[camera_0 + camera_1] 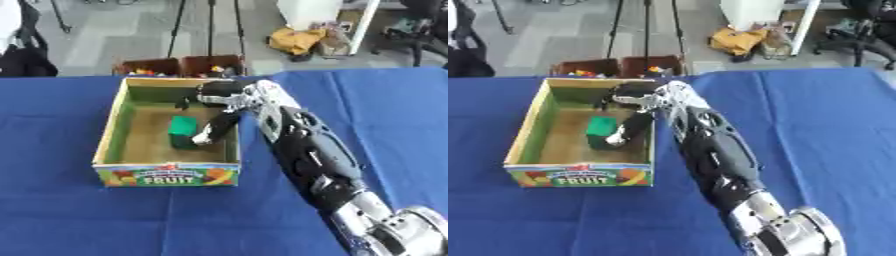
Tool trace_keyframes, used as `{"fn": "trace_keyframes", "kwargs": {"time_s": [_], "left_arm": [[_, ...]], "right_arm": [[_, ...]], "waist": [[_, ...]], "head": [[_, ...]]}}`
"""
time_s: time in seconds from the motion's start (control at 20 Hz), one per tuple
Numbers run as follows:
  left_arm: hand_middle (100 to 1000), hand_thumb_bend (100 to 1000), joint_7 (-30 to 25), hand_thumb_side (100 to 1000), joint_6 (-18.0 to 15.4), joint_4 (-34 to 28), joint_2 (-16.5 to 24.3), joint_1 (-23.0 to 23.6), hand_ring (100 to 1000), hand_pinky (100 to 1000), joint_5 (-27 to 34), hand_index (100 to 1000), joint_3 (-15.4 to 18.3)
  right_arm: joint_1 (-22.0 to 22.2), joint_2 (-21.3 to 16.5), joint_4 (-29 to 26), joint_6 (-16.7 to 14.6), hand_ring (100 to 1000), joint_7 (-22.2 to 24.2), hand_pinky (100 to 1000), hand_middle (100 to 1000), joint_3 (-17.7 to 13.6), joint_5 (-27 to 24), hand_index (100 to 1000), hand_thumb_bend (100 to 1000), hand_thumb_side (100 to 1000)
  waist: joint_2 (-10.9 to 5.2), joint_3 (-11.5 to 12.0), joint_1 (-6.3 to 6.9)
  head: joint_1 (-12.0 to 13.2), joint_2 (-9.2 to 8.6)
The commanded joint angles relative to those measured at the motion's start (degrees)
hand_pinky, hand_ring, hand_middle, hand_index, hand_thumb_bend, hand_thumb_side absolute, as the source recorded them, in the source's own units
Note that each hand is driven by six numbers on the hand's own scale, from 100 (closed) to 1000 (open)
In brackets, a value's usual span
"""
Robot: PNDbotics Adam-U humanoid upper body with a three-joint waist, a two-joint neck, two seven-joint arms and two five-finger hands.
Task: Pick up objects on the table and place them in the box.
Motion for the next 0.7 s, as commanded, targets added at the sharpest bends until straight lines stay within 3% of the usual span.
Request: {"fn": "trace_keyframes", "kwargs": {"time_s": [0.05,0.35,0.7], "left_arm": [[767,100,0.02,974,0.09,-1.04,0.59,-0.45,688,616,-0.16,961,0.23],[767,100,0.44,970,-0.16,-1.04,0.69,-0.12,688,616,-0.28,960,0.49],[767,100,1.57,959,-1.14,-1.04,1.04,0.18,689,616,-0.41,959,0.96]], "right_arm": [[-1.58,-1.96,-4.48,-5.82,970,4.26,783,814,-0.54,-1.93,953,457,699],[-0.50,-5.32,-13.51,-5.45,967,3.22,779,793,-0.49,-10.32,946,453,760],[4.09,-11.64,-27.97,-0.13,952,0.23,767,767,0.05,-24.51,939,463,793]], "waist": [[-1.47,-0.17,0.28],[-1.73,-0.76,0.63],[-2.01,-1.95,1.65]], "head": [[0.19,-0.36],[0.80,-0.06],[2.07,0.50]]}}
